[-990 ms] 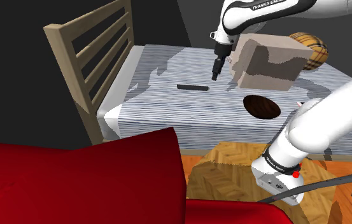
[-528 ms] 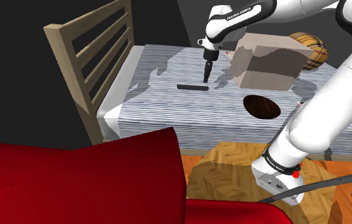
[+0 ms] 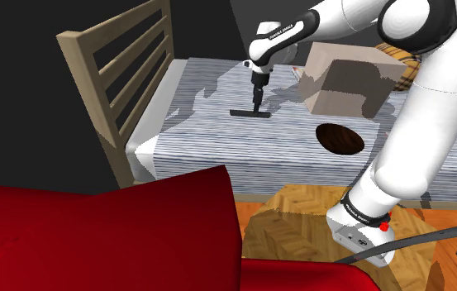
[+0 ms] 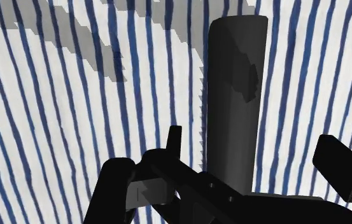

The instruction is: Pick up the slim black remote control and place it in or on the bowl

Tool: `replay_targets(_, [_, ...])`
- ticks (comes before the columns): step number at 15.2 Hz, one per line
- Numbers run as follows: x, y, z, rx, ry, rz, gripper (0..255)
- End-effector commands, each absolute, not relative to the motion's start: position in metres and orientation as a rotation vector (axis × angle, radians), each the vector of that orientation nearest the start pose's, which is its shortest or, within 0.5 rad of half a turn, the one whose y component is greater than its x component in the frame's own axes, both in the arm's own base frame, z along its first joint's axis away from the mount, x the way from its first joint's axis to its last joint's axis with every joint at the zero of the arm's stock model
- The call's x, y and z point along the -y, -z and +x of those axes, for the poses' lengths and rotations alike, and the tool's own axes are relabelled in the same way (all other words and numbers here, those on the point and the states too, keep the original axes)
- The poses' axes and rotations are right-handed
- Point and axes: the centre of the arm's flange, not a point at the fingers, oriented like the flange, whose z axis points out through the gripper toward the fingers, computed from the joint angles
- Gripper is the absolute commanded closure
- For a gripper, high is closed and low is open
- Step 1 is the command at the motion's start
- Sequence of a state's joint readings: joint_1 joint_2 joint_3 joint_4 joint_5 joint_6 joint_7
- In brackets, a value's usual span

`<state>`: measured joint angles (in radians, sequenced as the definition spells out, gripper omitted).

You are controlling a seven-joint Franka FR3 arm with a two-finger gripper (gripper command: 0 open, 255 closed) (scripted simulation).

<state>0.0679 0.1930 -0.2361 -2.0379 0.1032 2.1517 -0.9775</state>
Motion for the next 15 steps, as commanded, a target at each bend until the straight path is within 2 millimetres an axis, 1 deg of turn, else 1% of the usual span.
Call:
replay_targets(1, [0.090, -0.333, 0.568, 1.133, -0.060, -2.852, 0])
replay_targets(5, [0.089, -0.315, 0.567, 1.133, -0.060, -2.852, 0])
replay_targets(13, [0.089, -0.315, 0.567, 1.133, -0.060, -2.852, 0])
replay_targets(14, [0.089, -0.315, 0.567, 1.133, -0.060, -2.852, 255])
replay_targets(15, [0.089, -0.315, 0.567, 1.133, -0.060, -2.852, 255])
